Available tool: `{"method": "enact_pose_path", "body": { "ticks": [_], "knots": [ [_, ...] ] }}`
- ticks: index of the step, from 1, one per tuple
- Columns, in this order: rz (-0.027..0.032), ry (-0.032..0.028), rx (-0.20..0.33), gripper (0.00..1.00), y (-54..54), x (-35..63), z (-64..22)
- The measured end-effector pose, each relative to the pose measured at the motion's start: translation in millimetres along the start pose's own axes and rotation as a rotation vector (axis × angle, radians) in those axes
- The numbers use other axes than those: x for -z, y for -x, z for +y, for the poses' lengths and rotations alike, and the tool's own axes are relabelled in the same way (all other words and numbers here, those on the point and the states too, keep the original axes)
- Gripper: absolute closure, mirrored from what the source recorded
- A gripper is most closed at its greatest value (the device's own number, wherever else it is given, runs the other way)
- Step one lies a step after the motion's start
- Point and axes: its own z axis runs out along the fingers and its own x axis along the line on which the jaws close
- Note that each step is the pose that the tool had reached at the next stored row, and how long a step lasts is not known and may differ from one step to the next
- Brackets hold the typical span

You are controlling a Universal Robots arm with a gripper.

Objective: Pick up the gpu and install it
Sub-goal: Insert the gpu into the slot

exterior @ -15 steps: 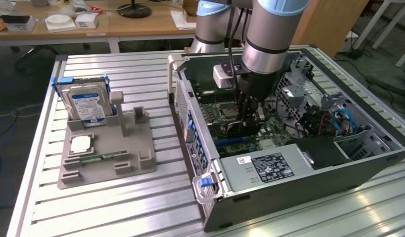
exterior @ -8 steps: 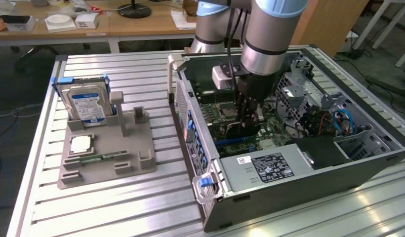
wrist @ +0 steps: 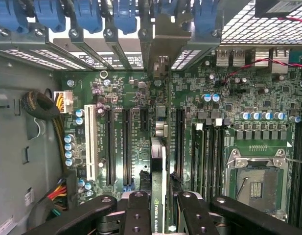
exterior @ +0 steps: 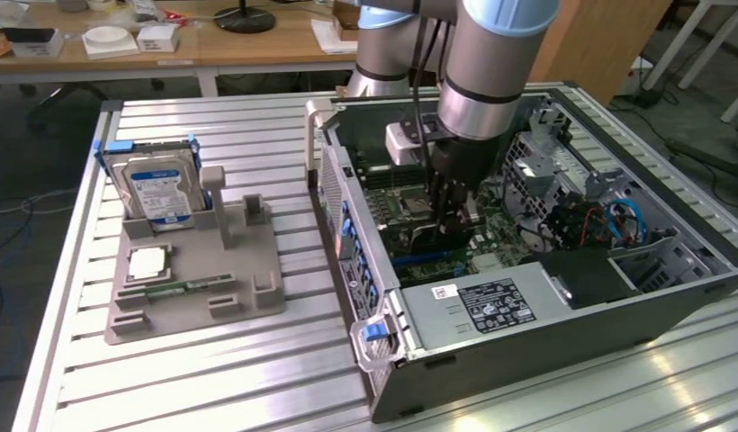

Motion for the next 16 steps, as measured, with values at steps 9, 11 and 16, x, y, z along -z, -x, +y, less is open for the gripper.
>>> {"method": "enact_pose_path", "body": {
  "ticks": [9, 11, 16],
  "knots": [
    [0.0001, 0.0007, 0.000, 0.75, 0.0, -1.9, 0.6],
    [-0.0003, 0.0006, 0.000, 0.75, 0.2, -2.2, 0.7],
    [-0.0001, 0.0007, 0.000, 0.75, 1.5, -2.8, 0.9]
  ]
}}
